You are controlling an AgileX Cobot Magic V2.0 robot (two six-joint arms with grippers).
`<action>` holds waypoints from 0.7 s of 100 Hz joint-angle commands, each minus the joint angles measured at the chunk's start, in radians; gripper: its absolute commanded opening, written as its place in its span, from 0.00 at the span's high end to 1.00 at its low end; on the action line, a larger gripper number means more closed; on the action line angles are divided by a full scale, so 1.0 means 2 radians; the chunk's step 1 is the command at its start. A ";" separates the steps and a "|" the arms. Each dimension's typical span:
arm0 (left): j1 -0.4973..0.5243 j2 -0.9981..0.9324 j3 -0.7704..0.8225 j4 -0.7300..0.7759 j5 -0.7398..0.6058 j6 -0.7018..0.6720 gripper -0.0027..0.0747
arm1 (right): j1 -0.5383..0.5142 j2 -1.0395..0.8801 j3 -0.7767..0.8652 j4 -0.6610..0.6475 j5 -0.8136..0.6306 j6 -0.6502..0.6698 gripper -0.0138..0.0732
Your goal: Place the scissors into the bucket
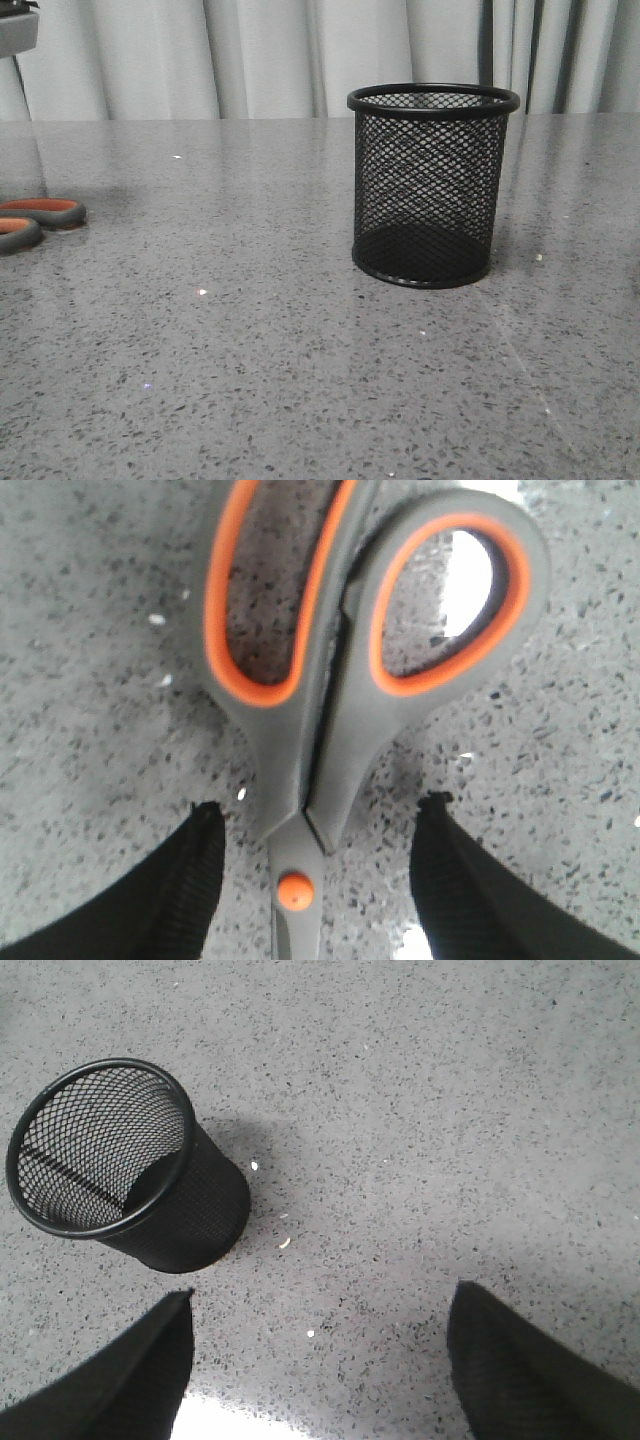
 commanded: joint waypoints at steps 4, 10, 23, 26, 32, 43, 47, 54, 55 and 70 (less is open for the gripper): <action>-0.004 -0.009 -0.016 -0.014 -0.002 0.004 0.46 | 0.007 0.000 -0.017 0.008 -0.033 -0.012 0.29; -0.004 -0.003 -0.016 -0.018 -0.001 0.004 0.46 | 0.010 0.000 -0.017 0.008 -0.033 -0.012 0.29; -0.004 0.002 -0.016 -0.031 -0.006 0.004 0.46 | 0.011 0.000 -0.017 0.007 -0.033 -0.012 0.29; -0.004 0.003 -0.016 -0.031 -0.009 0.004 0.46 | 0.011 0.000 -0.017 0.007 -0.033 -0.012 0.29; -0.004 0.003 -0.016 -0.031 -0.014 0.012 0.46 | 0.011 0.000 -0.017 0.007 -0.033 -0.012 0.29; -0.004 0.003 -0.016 -0.031 -0.019 0.015 0.46 | 0.011 0.000 -0.017 0.007 -0.033 -0.012 0.29; -0.004 0.004 -0.016 -0.032 -0.021 0.015 0.46 | 0.011 0.000 -0.017 0.007 -0.033 -0.012 0.29; -0.004 0.007 -0.016 -0.032 -0.021 0.015 0.46 | 0.011 0.000 -0.017 0.007 -0.033 -0.012 0.29; -0.004 0.007 -0.016 -0.032 -0.019 0.015 0.46 | 0.011 0.000 -0.017 0.007 -0.033 -0.012 0.29; -0.005 0.010 -0.016 -0.043 -0.004 0.016 0.46 | 0.011 0.000 -0.017 0.007 -0.033 -0.012 0.29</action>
